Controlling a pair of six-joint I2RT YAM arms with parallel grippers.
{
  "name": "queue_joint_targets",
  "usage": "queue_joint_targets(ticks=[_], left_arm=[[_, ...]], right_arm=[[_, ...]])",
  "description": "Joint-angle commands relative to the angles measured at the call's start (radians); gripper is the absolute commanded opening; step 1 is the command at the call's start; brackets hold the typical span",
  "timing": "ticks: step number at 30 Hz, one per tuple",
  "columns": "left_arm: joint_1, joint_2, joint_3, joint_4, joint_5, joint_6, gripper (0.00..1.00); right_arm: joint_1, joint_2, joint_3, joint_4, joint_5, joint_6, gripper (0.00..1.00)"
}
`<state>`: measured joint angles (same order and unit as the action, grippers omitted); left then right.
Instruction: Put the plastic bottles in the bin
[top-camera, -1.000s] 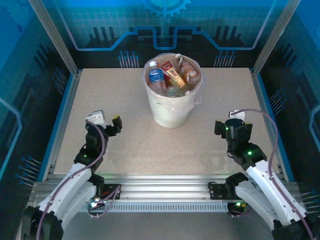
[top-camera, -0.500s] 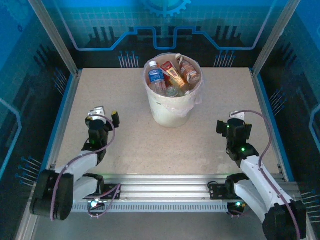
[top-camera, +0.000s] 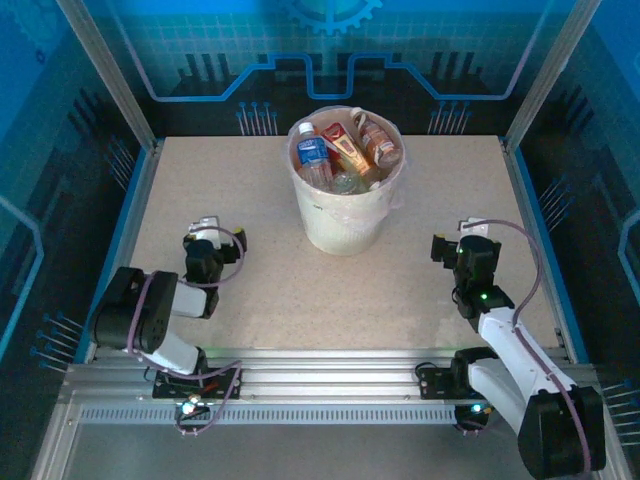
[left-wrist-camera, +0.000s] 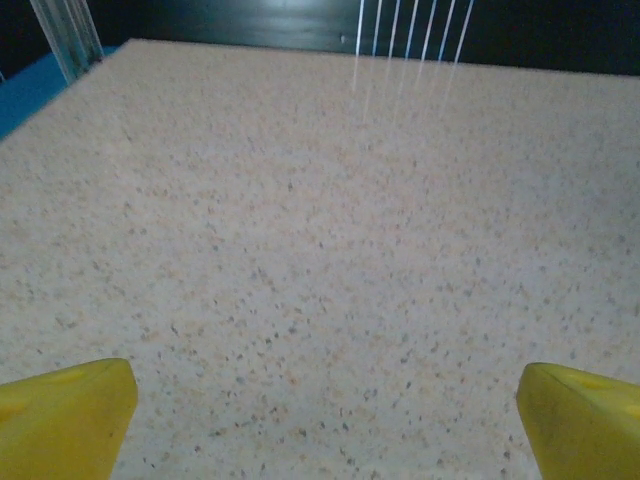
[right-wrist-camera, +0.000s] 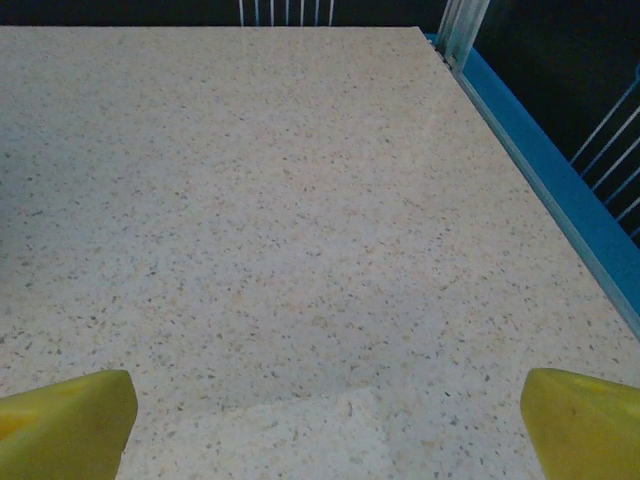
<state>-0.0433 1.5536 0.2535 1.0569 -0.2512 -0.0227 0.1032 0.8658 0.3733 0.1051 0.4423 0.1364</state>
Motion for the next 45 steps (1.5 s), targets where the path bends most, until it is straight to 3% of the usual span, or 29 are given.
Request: queue_joint_targets(ticks=[1, 3, 16, 28, 37, 45], left_arm=[[0.021, -0.004, 0.077, -0.045, 0.099, 0.015, 0.99], [0.030, -0.007, 0.136, -0.160, 0.129, 0.014, 0.99], [0.041, -0.002, 0.128, -0.136, 0.154, 0.015, 0.99], [0.040, -0.002, 0.128, -0.136, 0.156, 0.015, 0.99], [0.039, -0.003, 0.128, -0.136, 0.156, 0.016, 0.99], [0.040, -0.002, 0.128, -0.136, 0.156, 0.015, 0.99]], right_arm=[[-0.021, 0.014, -0.027, 0.117, -0.045, -0.028, 1.00], [-0.028, 0.029, -0.039, 0.157, -0.065, -0.039, 1.00], [-0.064, 0.292, -0.018, 0.438, -0.232, -0.104, 1.00], [-0.075, 0.524, 0.066, 0.541, -0.303, -0.072, 1.00], [-0.074, 0.585, 0.089, 0.551, -0.358, -0.094, 1.00], [-0.073, 0.633, 0.043, 0.673, -0.404, -0.115, 1.00]])
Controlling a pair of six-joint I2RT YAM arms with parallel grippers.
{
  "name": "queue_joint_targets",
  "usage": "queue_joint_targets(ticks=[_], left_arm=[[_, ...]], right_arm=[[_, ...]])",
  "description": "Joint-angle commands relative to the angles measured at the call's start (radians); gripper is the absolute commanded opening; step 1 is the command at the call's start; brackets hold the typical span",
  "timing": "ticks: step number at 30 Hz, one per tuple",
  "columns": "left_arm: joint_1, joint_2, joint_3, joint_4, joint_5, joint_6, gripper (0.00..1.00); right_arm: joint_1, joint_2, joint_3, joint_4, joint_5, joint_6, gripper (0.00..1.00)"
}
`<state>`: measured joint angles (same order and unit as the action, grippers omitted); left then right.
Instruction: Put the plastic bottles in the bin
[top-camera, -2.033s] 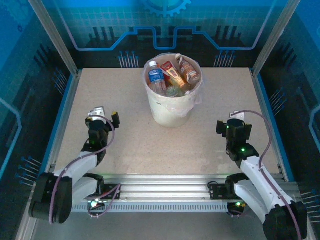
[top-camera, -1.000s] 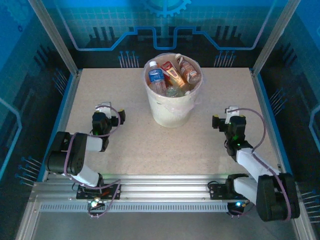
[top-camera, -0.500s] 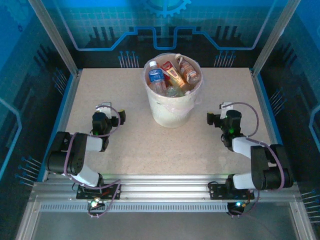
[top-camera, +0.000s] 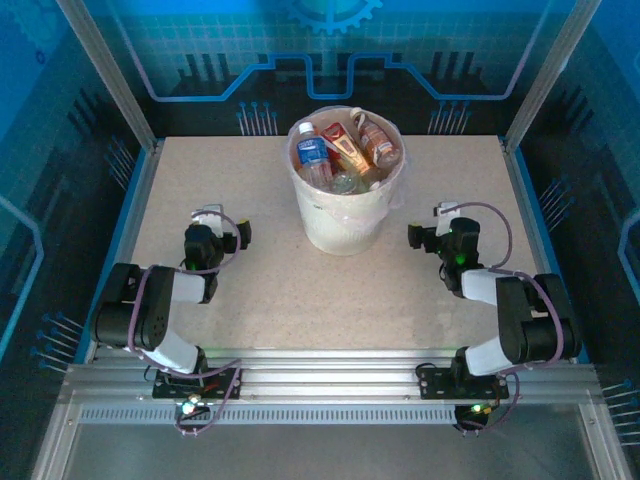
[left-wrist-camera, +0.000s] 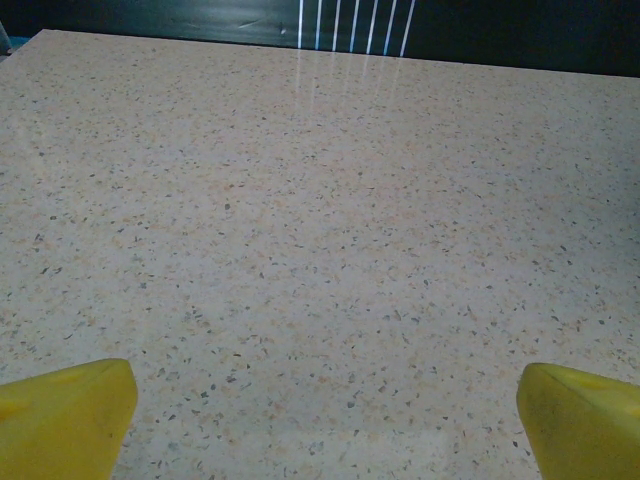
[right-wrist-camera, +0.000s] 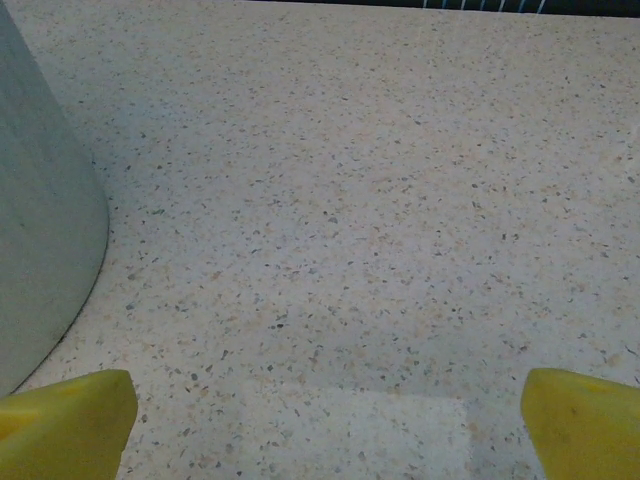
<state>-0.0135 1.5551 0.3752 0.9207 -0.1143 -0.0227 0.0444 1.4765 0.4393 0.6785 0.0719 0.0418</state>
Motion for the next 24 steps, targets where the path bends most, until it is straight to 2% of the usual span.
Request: queue_joint_targets(ticks=[1, 9, 12, 24], left_arm=[[0.010, -0.004, 0.007, 0.000, 0.019, 0.015, 0.99], [0.010, -0.004, 0.006, -0.001, 0.019, 0.015, 0.99], [0.010, -0.004, 0.006, 0.000, 0.019, 0.016, 0.99], [0.010, -0.004, 0.011, -0.006, 0.041, 0.023, 0.99]], right_arm=[[-0.015, 0.023, -0.028, 0.111, -0.032, -0.020, 1.00], [0.026, 0.027, -0.022, 0.103, 0.063, -0.033, 1.00], [0.038, 0.022, -0.047, 0.144, 0.207, 0.017, 1.00], [0.043, 0.022, -0.042, 0.137, 0.221, 0.015, 1.00]])
